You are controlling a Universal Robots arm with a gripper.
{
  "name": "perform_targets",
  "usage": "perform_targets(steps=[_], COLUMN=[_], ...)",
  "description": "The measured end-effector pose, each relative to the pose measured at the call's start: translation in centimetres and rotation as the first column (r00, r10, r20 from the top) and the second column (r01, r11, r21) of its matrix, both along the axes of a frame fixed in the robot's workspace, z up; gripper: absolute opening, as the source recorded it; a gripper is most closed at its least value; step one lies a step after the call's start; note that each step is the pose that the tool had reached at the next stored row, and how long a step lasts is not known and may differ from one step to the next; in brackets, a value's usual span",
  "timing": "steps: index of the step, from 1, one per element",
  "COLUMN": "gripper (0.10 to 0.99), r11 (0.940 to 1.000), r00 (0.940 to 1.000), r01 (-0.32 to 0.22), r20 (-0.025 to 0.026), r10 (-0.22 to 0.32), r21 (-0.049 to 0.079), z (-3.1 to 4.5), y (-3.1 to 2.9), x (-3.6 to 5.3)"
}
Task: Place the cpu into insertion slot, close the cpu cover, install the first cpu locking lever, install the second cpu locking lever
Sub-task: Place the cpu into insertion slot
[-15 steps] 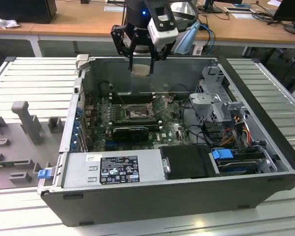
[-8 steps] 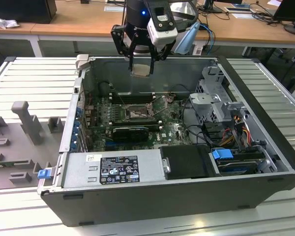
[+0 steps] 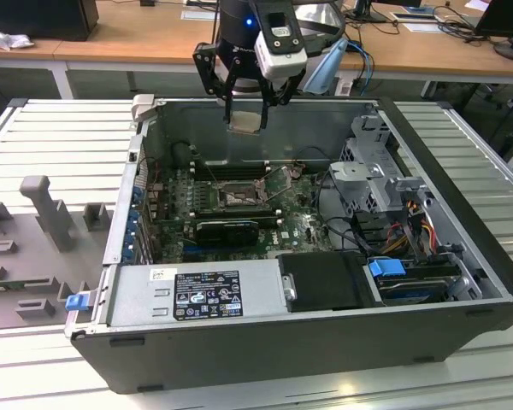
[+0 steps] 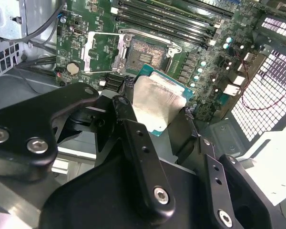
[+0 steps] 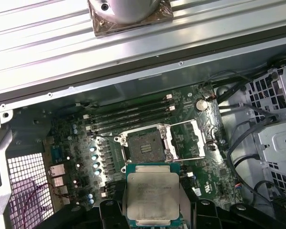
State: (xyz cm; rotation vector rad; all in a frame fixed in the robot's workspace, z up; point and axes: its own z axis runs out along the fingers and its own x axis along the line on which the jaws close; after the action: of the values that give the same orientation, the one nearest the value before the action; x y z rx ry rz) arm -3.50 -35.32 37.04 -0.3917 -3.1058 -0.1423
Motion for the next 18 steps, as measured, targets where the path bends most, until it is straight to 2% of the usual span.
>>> perform_targets(steps=[18], gripper=[0.529], r11=[0.9985], r00=[0.9985], r01=[0.055], r20=[0.0000], r10=[-0.055], r21=[0.000], z=[0.00], y=[0.00], x=[0.00])
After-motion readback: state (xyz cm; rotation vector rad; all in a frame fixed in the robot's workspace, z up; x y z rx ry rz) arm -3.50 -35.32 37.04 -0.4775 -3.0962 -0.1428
